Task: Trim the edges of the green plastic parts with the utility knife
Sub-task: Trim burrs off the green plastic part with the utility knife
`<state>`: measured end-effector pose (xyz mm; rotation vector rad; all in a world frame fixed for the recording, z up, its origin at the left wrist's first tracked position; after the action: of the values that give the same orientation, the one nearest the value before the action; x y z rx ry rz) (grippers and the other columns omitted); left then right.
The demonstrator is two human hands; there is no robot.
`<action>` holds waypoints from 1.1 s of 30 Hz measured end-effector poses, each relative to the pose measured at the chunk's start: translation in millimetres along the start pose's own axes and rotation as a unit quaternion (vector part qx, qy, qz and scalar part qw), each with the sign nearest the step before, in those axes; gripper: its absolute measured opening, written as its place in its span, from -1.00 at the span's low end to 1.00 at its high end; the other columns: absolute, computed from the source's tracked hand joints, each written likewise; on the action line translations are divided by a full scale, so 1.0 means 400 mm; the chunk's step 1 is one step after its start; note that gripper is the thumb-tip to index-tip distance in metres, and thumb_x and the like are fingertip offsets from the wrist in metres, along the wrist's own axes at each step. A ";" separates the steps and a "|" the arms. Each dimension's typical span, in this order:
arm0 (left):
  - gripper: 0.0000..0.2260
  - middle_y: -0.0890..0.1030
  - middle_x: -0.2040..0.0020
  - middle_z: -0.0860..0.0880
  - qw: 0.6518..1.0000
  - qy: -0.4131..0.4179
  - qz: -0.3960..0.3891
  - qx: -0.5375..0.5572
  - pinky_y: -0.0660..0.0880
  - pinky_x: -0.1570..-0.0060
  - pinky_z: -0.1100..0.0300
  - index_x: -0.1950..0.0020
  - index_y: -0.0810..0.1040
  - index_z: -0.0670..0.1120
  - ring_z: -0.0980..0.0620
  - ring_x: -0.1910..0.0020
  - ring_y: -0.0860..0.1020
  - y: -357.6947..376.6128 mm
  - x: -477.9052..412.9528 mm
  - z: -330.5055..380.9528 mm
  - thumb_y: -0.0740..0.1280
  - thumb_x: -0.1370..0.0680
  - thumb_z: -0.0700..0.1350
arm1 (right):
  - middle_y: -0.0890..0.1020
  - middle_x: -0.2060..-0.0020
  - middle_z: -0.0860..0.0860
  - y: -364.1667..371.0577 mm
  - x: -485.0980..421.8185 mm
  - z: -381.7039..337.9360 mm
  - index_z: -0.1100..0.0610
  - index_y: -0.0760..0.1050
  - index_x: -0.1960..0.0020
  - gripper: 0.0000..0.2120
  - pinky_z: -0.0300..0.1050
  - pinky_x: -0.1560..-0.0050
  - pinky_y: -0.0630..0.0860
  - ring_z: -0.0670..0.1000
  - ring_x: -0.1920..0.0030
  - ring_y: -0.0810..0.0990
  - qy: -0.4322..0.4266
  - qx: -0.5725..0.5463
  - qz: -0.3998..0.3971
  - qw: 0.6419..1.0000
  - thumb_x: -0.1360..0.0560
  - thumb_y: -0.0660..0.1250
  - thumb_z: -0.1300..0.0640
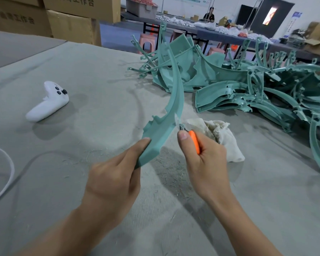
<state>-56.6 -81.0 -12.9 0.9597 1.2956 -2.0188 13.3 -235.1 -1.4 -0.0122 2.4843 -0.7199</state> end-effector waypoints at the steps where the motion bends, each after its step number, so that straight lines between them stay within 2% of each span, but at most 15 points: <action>1: -0.67 0.64 0.33 -0.10 1.000 -0.005 -0.002 -0.003 0.33 0.26 0.20 -0.09 0.64 -0.24 -0.10 0.17 0.35 0.002 -0.001 0.001 0.18 -0.43 -0.25 | 0.32 0.46 0.09 -0.001 0.002 -0.001 0.09 0.19 0.38 -0.45 -0.10 0.44 0.21 -0.05 0.49 0.23 -0.006 0.002 -0.006 1.000 -0.51 0.09 -0.35; 7: -0.65 0.68 0.26 -0.12 0.999 -0.028 0.003 -0.019 0.32 0.25 0.14 -0.10 0.65 -0.23 -0.11 0.15 0.38 -0.002 -0.005 -0.017 0.16 -0.44 -0.23 | 0.29 0.48 0.07 0.023 0.033 -0.033 0.04 0.21 0.32 -0.45 -0.25 0.45 0.16 0.00 0.50 0.26 -0.051 -0.024 -0.050 0.997 -0.52 0.08 -0.42; 11: -0.66 0.67 0.29 -0.12 1.000 -0.015 0.004 -0.016 0.33 0.24 0.15 -0.09 0.65 -0.23 -0.12 0.15 0.36 0.002 -0.007 -0.015 0.16 -0.44 -0.25 | 0.31 0.47 0.11 0.015 0.006 -0.006 0.13 0.21 0.34 -0.44 -0.06 0.42 0.24 0.00 0.49 0.25 0.002 -0.020 -0.042 0.999 -0.48 0.12 -0.35; 13: -0.66 0.65 0.32 -0.12 1.000 -0.012 0.000 -0.018 0.31 0.25 0.16 -0.09 0.65 -0.24 -0.12 0.16 0.35 0.005 -0.009 -0.012 0.17 -0.44 -0.25 | 0.30 0.47 0.11 0.012 0.000 -0.001 0.14 0.20 0.36 -0.43 -0.06 0.41 0.22 -0.05 0.48 0.23 0.012 -0.017 -0.039 0.999 -0.47 0.11 -0.35; 15: -0.66 0.66 0.29 -0.12 1.000 -0.018 0.001 -0.017 0.31 0.25 0.15 -0.09 0.65 -0.24 -0.12 0.16 0.35 0.004 -0.009 -0.013 0.17 -0.43 -0.26 | 0.30 0.47 0.09 0.016 0.007 -0.007 0.12 0.20 0.33 -0.45 -0.09 0.43 0.22 -0.07 0.48 0.24 0.001 -0.021 -0.038 0.999 -0.48 0.12 -0.35; 18: -0.67 0.65 0.33 -0.13 0.999 -0.031 0.006 -0.017 0.32 0.27 0.16 -0.08 0.65 -0.24 -0.11 0.17 0.36 0.000 -0.011 -0.015 0.18 -0.44 -0.24 | 0.28 0.49 0.04 0.023 0.028 -0.028 0.03 0.21 0.34 -0.52 -0.28 0.44 0.17 -0.08 0.50 0.24 -0.041 -0.034 -0.043 0.998 -0.51 0.14 -0.33; 19: -0.68 0.64 0.34 -0.14 0.999 -0.031 0.007 -0.018 0.32 0.26 0.16 -0.08 0.65 -0.25 -0.11 0.17 0.36 -0.001 -0.010 -0.015 0.18 -0.44 -0.24 | 0.29 0.47 0.06 0.025 0.032 -0.033 0.02 0.20 0.33 -0.53 -0.29 0.45 0.17 -0.08 0.50 0.24 -0.048 -0.032 -0.044 0.997 -0.52 0.14 -0.32; 22: -0.68 0.63 0.36 -0.15 1.000 -0.020 0.009 -0.019 0.32 0.25 0.15 -0.07 0.65 -0.26 -0.13 0.15 0.35 -0.004 -0.010 -0.014 0.18 -0.44 -0.25 | 0.31 0.45 0.09 0.025 0.026 -0.030 0.05 0.21 0.33 -0.51 -0.25 0.45 0.18 -0.04 0.51 0.25 -0.035 -0.027 -0.041 0.998 -0.50 0.13 -0.34; 24: -0.68 0.62 0.37 -0.15 1.000 -0.013 0.006 -0.017 0.31 0.27 0.16 -0.07 0.65 -0.25 -0.13 0.17 0.34 -0.004 -0.007 -0.012 0.18 -0.43 -0.26 | 0.30 0.48 0.09 0.021 0.016 -0.017 0.09 0.21 0.33 -0.47 -0.14 0.46 0.21 0.01 0.50 0.25 -0.017 -0.021 -0.030 0.999 -0.49 0.12 -0.36; 27: -0.68 0.64 0.33 -0.12 1.000 0.002 0.005 0.000 0.30 0.29 0.19 -0.13 0.60 -0.18 -0.12 0.22 0.32 -0.006 0.000 -0.006 0.19 -0.43 -0.27 | 0.29 0.52 0.06 0.006 -0.003 0.006 0.10 0.18 0.37 -0.45 -0.14 0.45 0.19 -0.04 0.51 0.23 0.010 -0.011 -0.008 1.000 -0.48 0.11 -0.36; 30: -0.68 0.64 0.32 -0.10 1.000 0.014 0.000 0.012 0.31 0.29 0.22 -0.17 0.51 -0.14 -0.09 0.23 0.32 -0.005 0.003 -0.003 0.19 -0.44 -0.27 | 0.35 0.49 0.15 -0.007 -0.021 0.021 0.15 0.21 0.39 -0.41 0.03 0.43 0.26 0.08 0.49 0.29 0.020 -0.007 -0.006 1.000 -0.49 0.10 -0.35; 33: -0.68 0.61 0.36 -0.13 1.000 -0.009 -0.008 -0.001 0.31 0.28 0.18 -0.12 0.62 -0.20 -0.11 0.22 0.33 -0.001 -0.002 -0.004 0.19 -0.45 -0.25 | 0.34 0.48 0.12 -0.003 -0.011 0.015 0.13 0.22 0.39 -0.43 -0.05 0.44 0.23 0.00 0.50 0.25 0.002 -0.013 -0.019 1.000 -0.50 0.12 -0.34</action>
<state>-56.1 -79.1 -12.6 0.9318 1.2989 -2.0327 20.0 -238.5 -2.9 -0.0667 2.5025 -0.7042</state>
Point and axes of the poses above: each hand's wrist, its own x-axis away from the middle knuckle, its own y-axis out of the palm, z = x × y, the point moved 4 cm from there along -x, towards the middle knuckle
